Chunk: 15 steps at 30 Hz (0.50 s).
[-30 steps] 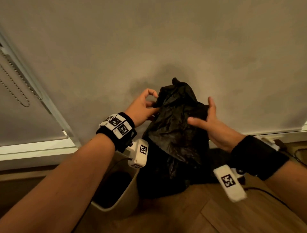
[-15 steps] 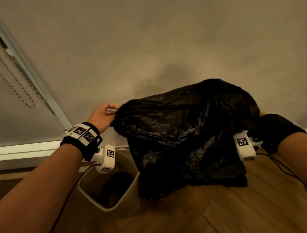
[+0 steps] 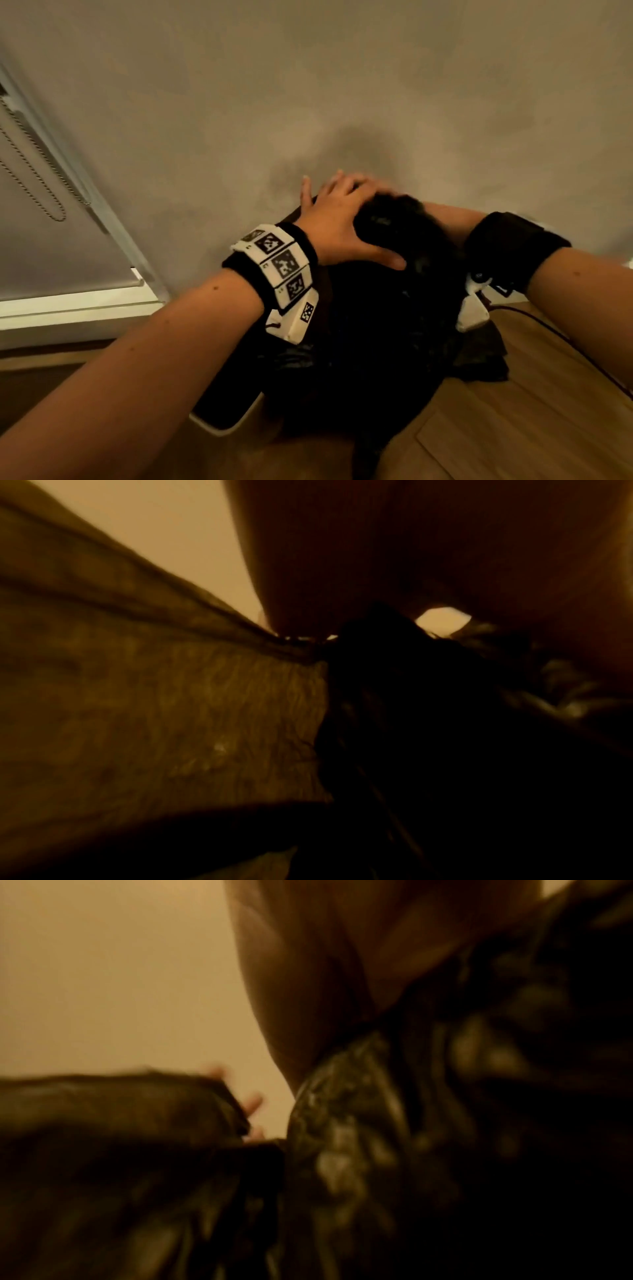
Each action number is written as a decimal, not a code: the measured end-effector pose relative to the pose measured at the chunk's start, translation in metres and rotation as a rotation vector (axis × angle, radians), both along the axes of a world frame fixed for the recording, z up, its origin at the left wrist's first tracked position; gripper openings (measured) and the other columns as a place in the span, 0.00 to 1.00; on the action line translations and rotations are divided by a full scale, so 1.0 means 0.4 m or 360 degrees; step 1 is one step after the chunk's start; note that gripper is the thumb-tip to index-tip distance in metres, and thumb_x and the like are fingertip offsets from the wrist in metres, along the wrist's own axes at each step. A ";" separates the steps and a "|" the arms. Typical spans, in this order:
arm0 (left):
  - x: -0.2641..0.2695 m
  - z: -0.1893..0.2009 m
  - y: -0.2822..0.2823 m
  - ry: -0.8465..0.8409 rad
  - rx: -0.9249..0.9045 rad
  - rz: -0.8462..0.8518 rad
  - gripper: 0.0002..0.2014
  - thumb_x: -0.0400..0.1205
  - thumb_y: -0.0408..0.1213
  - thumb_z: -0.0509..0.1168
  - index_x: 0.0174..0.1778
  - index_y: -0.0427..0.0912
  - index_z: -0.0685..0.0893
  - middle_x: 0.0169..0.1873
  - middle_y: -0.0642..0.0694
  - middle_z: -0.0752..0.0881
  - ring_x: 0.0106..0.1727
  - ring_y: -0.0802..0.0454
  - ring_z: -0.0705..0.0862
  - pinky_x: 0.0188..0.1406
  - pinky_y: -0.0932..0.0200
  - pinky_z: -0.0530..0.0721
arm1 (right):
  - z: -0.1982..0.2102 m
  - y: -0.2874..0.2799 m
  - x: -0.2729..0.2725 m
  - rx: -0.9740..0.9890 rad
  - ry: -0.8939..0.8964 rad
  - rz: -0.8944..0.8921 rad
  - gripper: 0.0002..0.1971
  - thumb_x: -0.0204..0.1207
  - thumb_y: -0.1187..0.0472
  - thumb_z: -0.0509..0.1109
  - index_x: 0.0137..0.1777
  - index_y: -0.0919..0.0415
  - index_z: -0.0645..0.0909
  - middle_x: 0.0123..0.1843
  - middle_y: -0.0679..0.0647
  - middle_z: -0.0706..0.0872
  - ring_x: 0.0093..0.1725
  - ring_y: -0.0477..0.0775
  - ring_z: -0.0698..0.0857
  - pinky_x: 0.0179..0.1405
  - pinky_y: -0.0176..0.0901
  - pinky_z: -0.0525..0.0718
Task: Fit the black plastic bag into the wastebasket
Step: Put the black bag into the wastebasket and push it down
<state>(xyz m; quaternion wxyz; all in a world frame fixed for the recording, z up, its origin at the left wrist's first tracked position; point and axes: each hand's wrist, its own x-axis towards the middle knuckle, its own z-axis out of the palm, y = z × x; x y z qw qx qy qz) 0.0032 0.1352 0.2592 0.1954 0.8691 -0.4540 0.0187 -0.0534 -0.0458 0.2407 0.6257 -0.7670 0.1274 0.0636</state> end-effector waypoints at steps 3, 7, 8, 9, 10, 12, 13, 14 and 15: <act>0.025 -0.021 0.008 0.0275 -0.0130 0.0146 0.17 0.74 0.59 0.67 0.46 0.48 0.82 0.46 0.50 0.86 0.56 0.47 0.85 0.56 0.56 0.78 | -0.014 -0.010 0.003 0.0232 0.0018 0.0109 0.08 0.78 0.62 0.66 0.48 0.67 0.84 0.38 0.57 0.91 0.37 0.53 0.89 0.35 0.38 0.87; 0.081 -0.063 0.055 0.0534 -0.0269 0.0392 0.19 0.80 0.54 0.64 0.52 0.42 0.87 0.46 0.45 0.89 0.43 0.52 0.86 0.44 0.59 0.82 | -0.053 -0.101 -0.041 0.0322 -0.0207 0.0110 0.56 0.48 0.33 0.82 0.78 0.53 0.69 0.70 0.54 0.81 0.67 0.54 0.80 0.68 0.51 0.74; 0.089 -0.072 0.066 0.0621 -0.0328 0.0446 0.18 0.81 0.54 0.64 0.53 0.43 0.87 0.46 0.46 0.89 0.41 0.56 0.85 0.41 0.63 0.81 | -0.065 -0.105 -0.061 0.0322 -0.0254 0.0243 0.60 0.46 0.33 0.83 0.81 0.46 0.63 0.72 0.50 0.78 0.70 0.50 0.79 0.70 0.51 0.74; 0.095 -0.079 0.073 0.0712 -0.0396 0.0493 0.18 0.81 0.54 0.64 0.54 0.44 0.87 0.46 0.47 0.89 0.41 0.57 0.85 0.42 0.64 0.82 | -0.081 -0.098 -0.080 0.0285 -0.0257 0.0376 0.63 0.44 0.36 0.85 0.81 0.40 0.58 0.74 0.47 0.76 0.72 0.47 0.78 0.70 0.48 0.76; 0.097 -0.083 0.077 0.0794 -0.0455 0.0538 0.19 0.81 0.55 0.63 0.54 0.44 0.87 0.48 0.46 0.89 0.43 0.54 0.86 0.47 0.61 0.84 | -0.099 -0.085 -0.095 0.0185 -0.0239 0.0488 0.64 0.44 0.41 0.87 0.81 0.38 0.54 0.75 0.44 0.74 0.72 0.44 0.77 0.69 0.45 0.78; 0.094 -0.085 0.076 0.0922 -0.0523 0.0602 0.21 0.80 0.56 0.63 0.53 0.42 0.88 0.49 0.44 0.90 0.48 0.49 0.88 0.57 0.52 0.85 | -0.137 -0.050 -0.104 -0.0074 -0.0209 0.0431 0.56 0.53 0.48 0.86 0.81 0.46 0.59 0.72 0.41 0.77 0.68 0.40 0.81 0.65 0.40 0.81; 0.093 -0.087 0.075 0.0976 -0.0523 0.0631 0.23 0.79 0.58 0.63 0.51 0.41 0.88 0.48 0.43 0.90 0.48 0.47 0.88 0.59 0.49 0.85 | -0.153 -0.040 -0.094 -0.0150 -0.0211 0.0281 0.44 0.61 0.52 0.82 0.77 0.54 0.68 0.67 0.43 0.83 0.62 0.41 0.85 0.62 0.40 0.83; 0.090 -0.088 0.074 0.1038 -0.0519 0.0653 0.25 0.77 0.61 0.64 0.50 0.41 0.88 0.47 0.43 0.91 0.48 0.45 0.89 0.60 0.48 0.85 | -0.160 -0.039 -0.075 -0.0186 -0.0214 0.0072 0.28 0.69 0.56 0.78 0.69 0.59 0.78 0.61 0.48 0.88 0.54 0.43 0.88 0.59 0.41 0.86; 0.088 -0.091 0.075 0.1115 -0.0517 0.0675 0.29 0.73 0.65 0.65 0.50 0.40 0.89 0.47 0.42 0.91 0.49 0.44 0.89 0.60 0.46 0.84 | -0.163 -0.048 -0.056 -0.0242 -0.0202 -0.0123 0.15 0.75 0.59 0.73 0.60 0.62 0.84 0.57 0.53 0.90 0.48 0.46 0.89 0.54 0.42 0.87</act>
